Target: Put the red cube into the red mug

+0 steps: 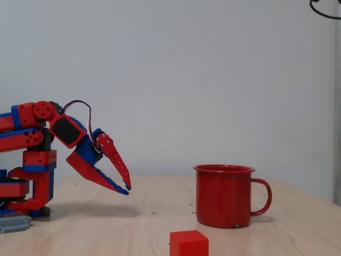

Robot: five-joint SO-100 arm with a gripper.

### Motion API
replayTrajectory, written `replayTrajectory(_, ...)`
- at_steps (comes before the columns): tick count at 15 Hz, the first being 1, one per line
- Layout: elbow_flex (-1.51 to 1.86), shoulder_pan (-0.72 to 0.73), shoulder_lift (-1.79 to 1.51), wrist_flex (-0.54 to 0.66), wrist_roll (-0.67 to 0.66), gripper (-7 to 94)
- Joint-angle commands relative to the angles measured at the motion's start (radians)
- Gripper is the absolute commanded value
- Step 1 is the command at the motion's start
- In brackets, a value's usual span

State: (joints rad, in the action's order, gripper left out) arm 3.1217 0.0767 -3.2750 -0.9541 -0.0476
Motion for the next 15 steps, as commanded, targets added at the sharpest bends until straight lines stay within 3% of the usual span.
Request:
replayTrajectory(1,0.041,0.008,-0.057,0.028,-0.012,0)
replayTrajectory(10,0.041,-0.009,-0.057,0.029,-0.002,0)
replayTrajectory(13,0.031,-0.054,-0.052,0.035,-0.138,0)
replayTrajectory(15,-0.057,-0.072,-0.006,-0.002,-0.15,0)
